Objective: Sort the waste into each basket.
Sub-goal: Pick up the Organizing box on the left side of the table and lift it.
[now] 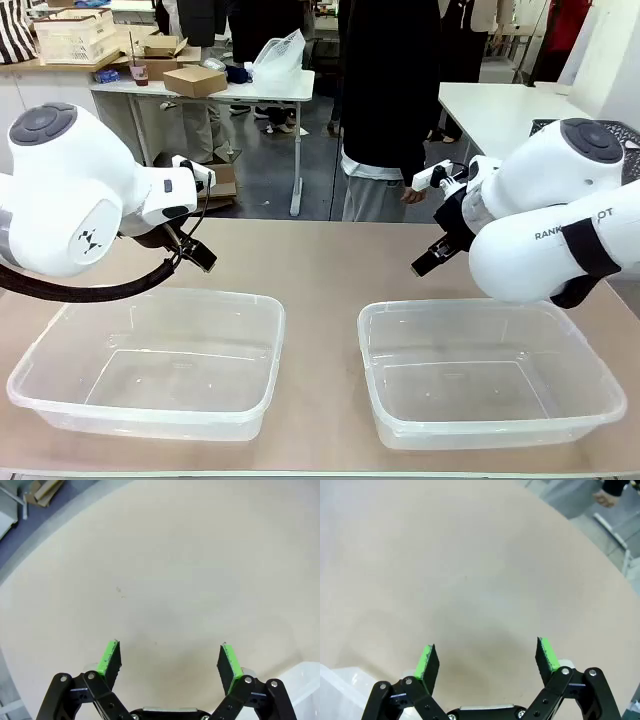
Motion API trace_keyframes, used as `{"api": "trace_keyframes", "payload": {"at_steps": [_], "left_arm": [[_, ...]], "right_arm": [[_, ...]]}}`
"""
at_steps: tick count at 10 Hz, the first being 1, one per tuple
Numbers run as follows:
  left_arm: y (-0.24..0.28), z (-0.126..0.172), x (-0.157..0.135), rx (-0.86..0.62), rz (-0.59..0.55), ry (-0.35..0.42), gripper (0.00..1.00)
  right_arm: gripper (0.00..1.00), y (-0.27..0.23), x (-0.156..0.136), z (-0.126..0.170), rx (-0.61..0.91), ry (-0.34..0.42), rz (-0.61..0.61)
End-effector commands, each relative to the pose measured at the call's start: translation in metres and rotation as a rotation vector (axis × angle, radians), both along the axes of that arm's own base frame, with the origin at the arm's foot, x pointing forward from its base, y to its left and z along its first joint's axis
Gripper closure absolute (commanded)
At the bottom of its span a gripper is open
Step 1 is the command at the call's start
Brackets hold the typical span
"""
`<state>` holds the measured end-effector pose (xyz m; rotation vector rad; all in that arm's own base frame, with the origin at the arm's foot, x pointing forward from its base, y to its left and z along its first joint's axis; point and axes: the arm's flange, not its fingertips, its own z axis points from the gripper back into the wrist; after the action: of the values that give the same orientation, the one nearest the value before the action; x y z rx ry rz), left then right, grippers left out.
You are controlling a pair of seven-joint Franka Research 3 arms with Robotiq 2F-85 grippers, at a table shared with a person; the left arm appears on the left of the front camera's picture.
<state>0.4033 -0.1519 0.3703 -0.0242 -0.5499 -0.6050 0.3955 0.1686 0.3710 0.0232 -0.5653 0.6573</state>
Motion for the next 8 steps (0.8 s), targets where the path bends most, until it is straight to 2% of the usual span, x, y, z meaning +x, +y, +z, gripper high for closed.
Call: {"api": "trace_keyframes", "payload": {"at_steps": [1,8], "left_arm": [[0.0000,0.0000,0.0000,0.000,0.000,0.000,0.00],[0.0000,0.0000,0.0000,0.000,0.000,0.000,0.00]], "right_arm": [[0.00,0.0000,0.0000,0.0000,0.000,0.000,0.000],[0.00,0.0000,0.0000,0.0000,0.000,0.000,0.000]]}}
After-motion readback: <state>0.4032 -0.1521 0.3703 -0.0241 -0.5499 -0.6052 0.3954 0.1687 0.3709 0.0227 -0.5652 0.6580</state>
